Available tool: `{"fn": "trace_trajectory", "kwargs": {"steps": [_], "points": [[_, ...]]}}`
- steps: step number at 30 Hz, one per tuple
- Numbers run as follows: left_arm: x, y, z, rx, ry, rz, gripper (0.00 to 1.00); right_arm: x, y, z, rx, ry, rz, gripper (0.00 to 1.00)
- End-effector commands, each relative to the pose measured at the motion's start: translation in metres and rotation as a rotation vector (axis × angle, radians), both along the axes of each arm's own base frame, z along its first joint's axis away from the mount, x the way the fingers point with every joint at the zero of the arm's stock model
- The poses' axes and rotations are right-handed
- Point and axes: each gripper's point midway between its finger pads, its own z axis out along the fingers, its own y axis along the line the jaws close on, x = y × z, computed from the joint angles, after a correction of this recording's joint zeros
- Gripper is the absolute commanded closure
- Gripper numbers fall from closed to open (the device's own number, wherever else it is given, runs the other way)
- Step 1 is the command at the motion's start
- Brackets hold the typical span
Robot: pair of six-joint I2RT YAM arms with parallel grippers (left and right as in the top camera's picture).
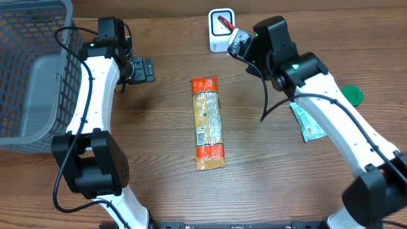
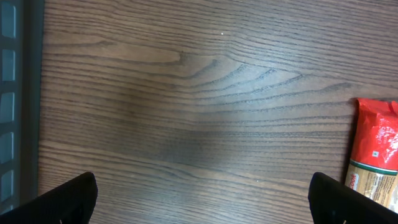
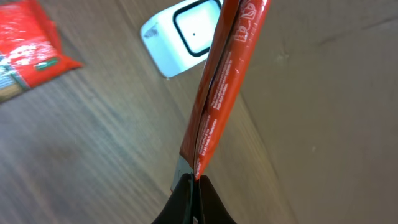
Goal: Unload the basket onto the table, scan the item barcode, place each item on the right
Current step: 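Hold the red sachet in front of the white scanner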
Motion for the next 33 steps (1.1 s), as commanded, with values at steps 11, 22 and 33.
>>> {"fn": "trace_trajectory", "kwargs": {"steps": [11,22,33], "points": [[-0.001,0.002,0.001,0.016,-0.001,-0.006,0.00,0.076,0.007,-0.032,-0.161,-0.143,-0.058,0.97],[-0.001,0.002,0.001,0.016,-0.001,-0.006,0.00,0.108,0.008,-0.069,-0.214,-0.215,-0.102,0.96],[-0.001,0.002,0.001,0.016,-0.001,-0.007,0.00,0.120,0.007,-0.106,-0.294,-0.214,-0.096,0.96]]}}
